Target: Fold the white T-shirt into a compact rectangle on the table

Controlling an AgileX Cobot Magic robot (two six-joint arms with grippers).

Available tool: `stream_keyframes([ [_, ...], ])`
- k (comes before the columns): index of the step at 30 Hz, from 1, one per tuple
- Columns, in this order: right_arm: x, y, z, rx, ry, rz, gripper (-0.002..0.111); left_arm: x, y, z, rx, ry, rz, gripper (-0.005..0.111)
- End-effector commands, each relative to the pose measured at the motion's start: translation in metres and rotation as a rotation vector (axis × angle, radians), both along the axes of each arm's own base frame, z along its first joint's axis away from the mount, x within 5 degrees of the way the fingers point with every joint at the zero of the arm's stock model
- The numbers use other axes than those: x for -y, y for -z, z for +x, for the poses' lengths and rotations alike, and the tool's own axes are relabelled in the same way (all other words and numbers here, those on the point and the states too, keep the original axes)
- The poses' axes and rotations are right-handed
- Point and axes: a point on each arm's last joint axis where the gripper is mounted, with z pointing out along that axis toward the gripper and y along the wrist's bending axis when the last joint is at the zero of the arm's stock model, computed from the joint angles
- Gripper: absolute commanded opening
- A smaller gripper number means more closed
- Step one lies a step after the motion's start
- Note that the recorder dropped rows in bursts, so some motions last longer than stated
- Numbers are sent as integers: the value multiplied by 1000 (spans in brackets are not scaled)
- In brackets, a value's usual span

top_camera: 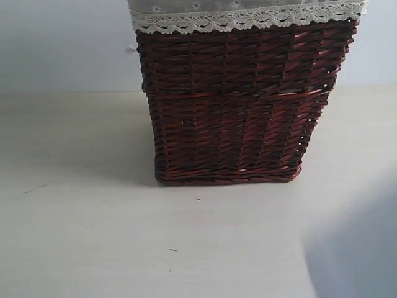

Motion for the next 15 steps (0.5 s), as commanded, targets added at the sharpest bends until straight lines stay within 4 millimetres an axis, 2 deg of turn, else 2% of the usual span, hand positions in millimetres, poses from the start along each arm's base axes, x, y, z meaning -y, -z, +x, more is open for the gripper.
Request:
stream_keyframes([
  [1,5,7,3,-111,86,-43,0,0,1,0,2,8,-2,0],
  [4,8,11,34,-273,183,-64,0,0,1,0,2,8,-2,0],
  [6,7,15,62,-412,229,-87,0,0,1,0,2,8,-2,0],
  [10,-5,30,129,-690,224,-192,0,0,1,0,2,8,-2,0],
  [15,-19,45,207,-856,193,-250,0,0,1,0,2,8,-2,0],
])
